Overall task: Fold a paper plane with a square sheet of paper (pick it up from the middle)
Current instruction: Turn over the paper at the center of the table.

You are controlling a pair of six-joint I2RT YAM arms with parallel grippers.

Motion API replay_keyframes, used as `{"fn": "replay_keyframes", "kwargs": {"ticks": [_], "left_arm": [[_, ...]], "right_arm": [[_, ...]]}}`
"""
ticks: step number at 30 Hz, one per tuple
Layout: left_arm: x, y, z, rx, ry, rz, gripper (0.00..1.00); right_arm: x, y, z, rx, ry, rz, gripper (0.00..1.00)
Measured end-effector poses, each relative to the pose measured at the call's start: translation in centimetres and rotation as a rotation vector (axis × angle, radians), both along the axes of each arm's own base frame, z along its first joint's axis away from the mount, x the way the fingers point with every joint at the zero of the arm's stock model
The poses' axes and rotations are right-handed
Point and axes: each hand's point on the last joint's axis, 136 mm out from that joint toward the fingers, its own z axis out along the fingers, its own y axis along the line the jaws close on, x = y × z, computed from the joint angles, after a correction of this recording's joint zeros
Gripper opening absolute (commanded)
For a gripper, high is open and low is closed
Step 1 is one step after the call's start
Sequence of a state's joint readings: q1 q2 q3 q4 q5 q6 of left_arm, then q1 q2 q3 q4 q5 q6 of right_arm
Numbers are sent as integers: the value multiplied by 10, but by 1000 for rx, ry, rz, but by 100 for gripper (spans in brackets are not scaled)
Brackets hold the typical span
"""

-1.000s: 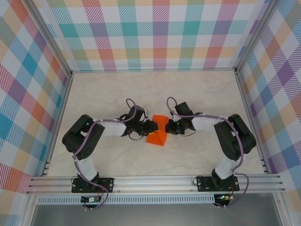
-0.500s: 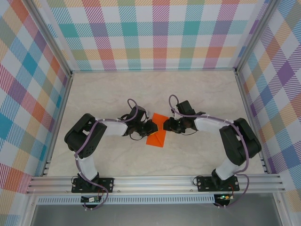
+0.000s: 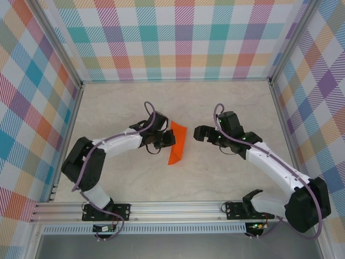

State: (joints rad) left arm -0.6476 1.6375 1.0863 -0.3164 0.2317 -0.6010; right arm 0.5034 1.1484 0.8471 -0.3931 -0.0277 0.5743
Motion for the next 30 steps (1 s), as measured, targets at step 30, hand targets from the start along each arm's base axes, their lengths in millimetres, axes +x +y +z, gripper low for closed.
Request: {"fn": "replay_keyframes", "kwargs": {"ticks": [30], "left_arm": [[22,47,-55,1220,-229,-167,1]], "right_arm": [[-12,-70,11,-129,-54,-244,100]]}}
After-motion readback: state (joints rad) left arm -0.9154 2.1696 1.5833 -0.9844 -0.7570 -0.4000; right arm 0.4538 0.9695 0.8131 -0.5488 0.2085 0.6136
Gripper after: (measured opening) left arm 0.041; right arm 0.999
